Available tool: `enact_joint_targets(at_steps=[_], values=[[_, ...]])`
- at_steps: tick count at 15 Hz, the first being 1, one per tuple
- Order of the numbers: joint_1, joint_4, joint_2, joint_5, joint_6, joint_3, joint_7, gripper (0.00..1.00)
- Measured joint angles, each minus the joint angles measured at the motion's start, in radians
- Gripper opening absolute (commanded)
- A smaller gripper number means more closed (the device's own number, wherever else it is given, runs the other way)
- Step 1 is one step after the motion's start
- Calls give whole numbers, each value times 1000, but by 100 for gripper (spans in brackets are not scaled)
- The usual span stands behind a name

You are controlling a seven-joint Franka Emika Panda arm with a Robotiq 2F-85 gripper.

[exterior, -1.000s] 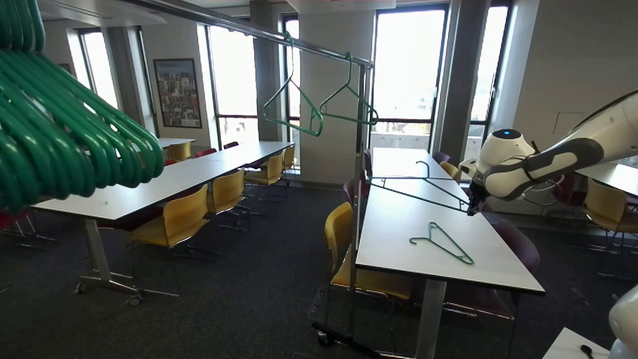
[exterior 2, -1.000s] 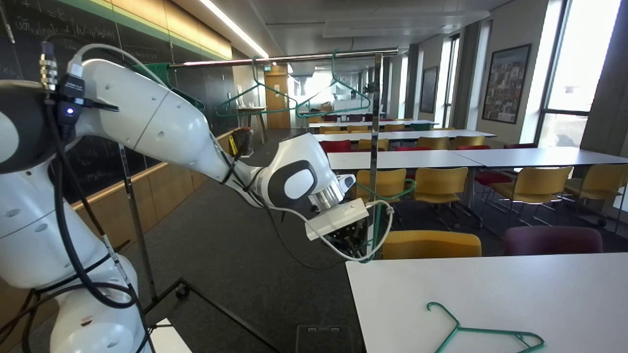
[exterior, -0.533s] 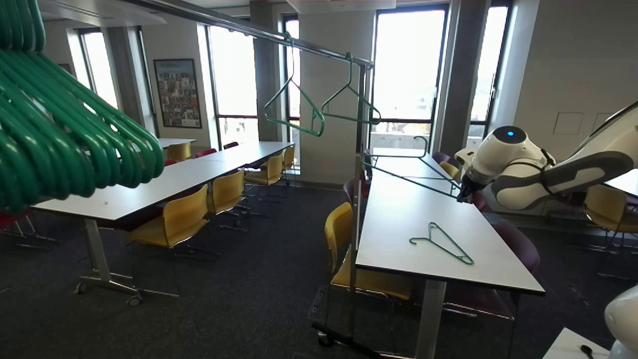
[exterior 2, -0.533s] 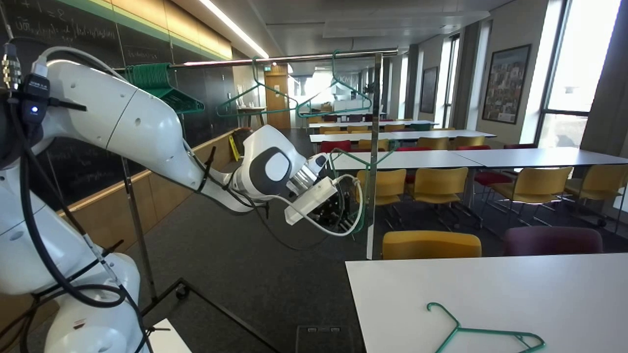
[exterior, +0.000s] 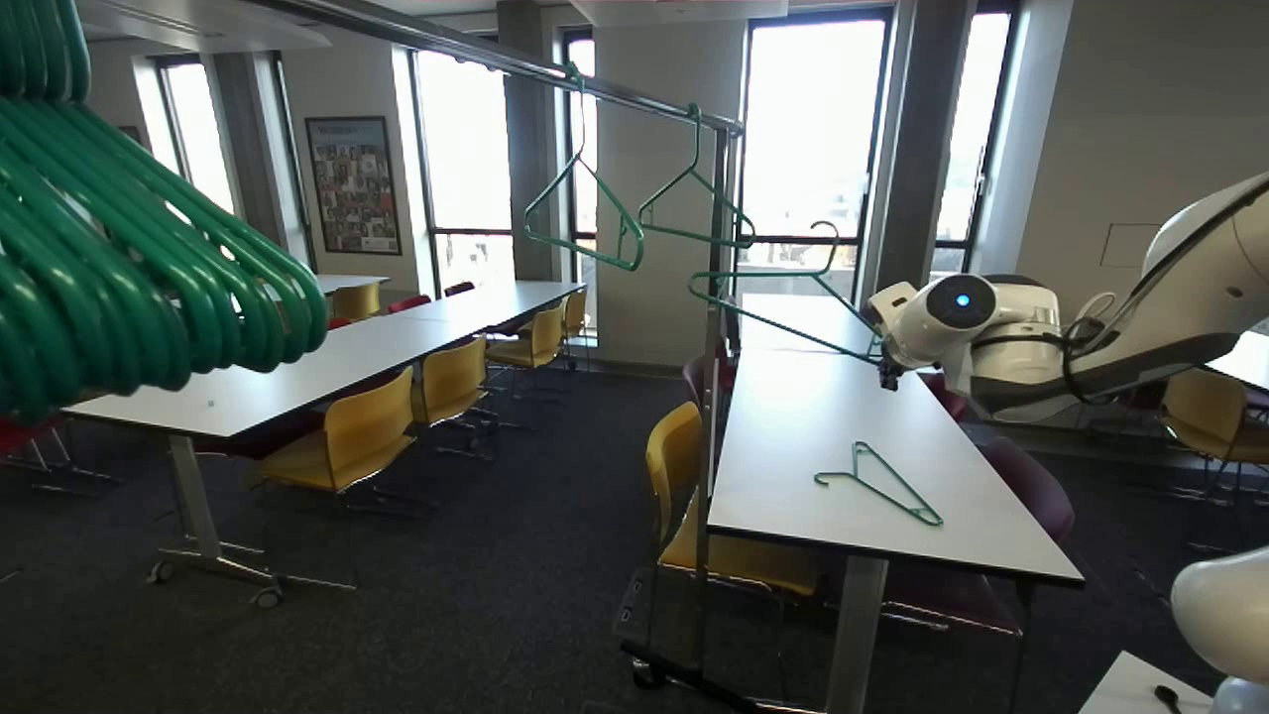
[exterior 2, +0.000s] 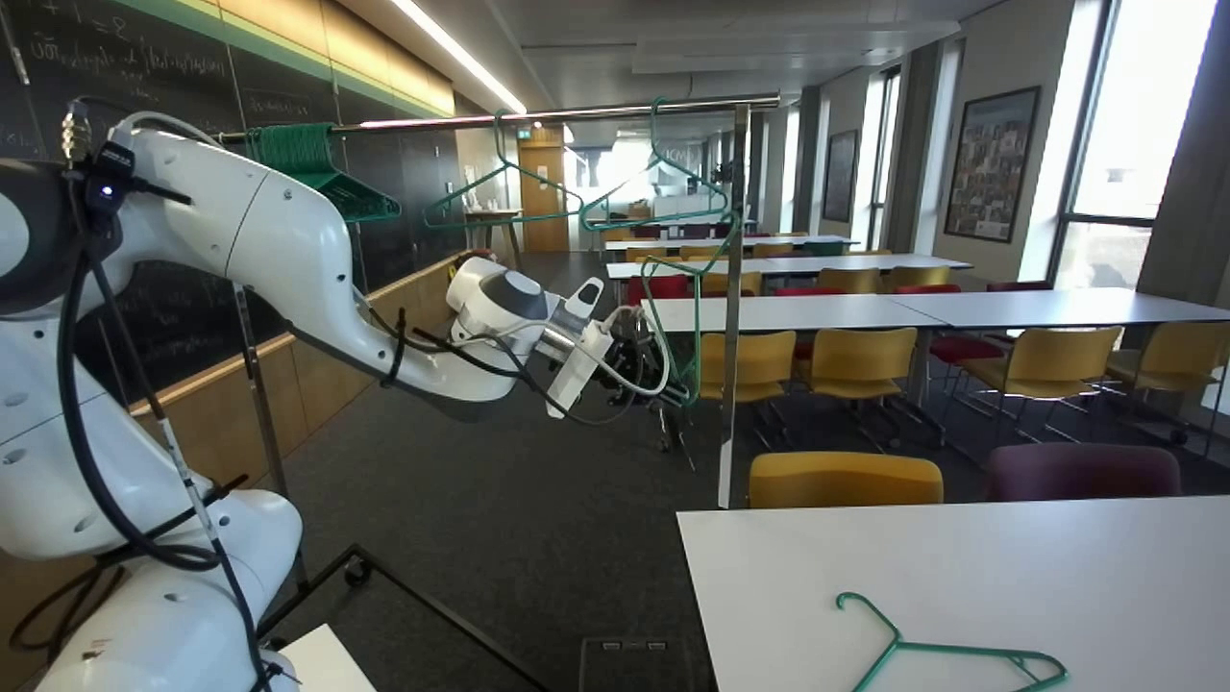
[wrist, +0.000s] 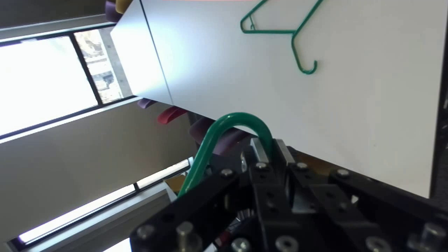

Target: Put the coat hanger on the rack

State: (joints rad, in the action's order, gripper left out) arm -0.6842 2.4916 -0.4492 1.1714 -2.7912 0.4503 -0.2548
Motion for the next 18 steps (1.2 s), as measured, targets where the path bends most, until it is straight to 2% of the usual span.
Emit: enact_joint_targets(at_steps=[3, 6, 9, 11, 12, 13, 15, 18], values=[[-84, -68, 5, 153, 113, 149, -244, 2], [-151, -120, 45, 291, 321, 292, -445, 2], [-211, -163, 134, 292, 581, 416, -444, 2], [-235, -199, 206, 288, 713, 465, -406, 2], [-203, -218, 249, 290, 778, 444, -381, 2], [-132, -238, 298, 291, 839, 390, -354, 2], [24, -281, 380, 291, 917, 257, -329, 2], [257, -347, 457, 291, 961, 43, -329, 2]])
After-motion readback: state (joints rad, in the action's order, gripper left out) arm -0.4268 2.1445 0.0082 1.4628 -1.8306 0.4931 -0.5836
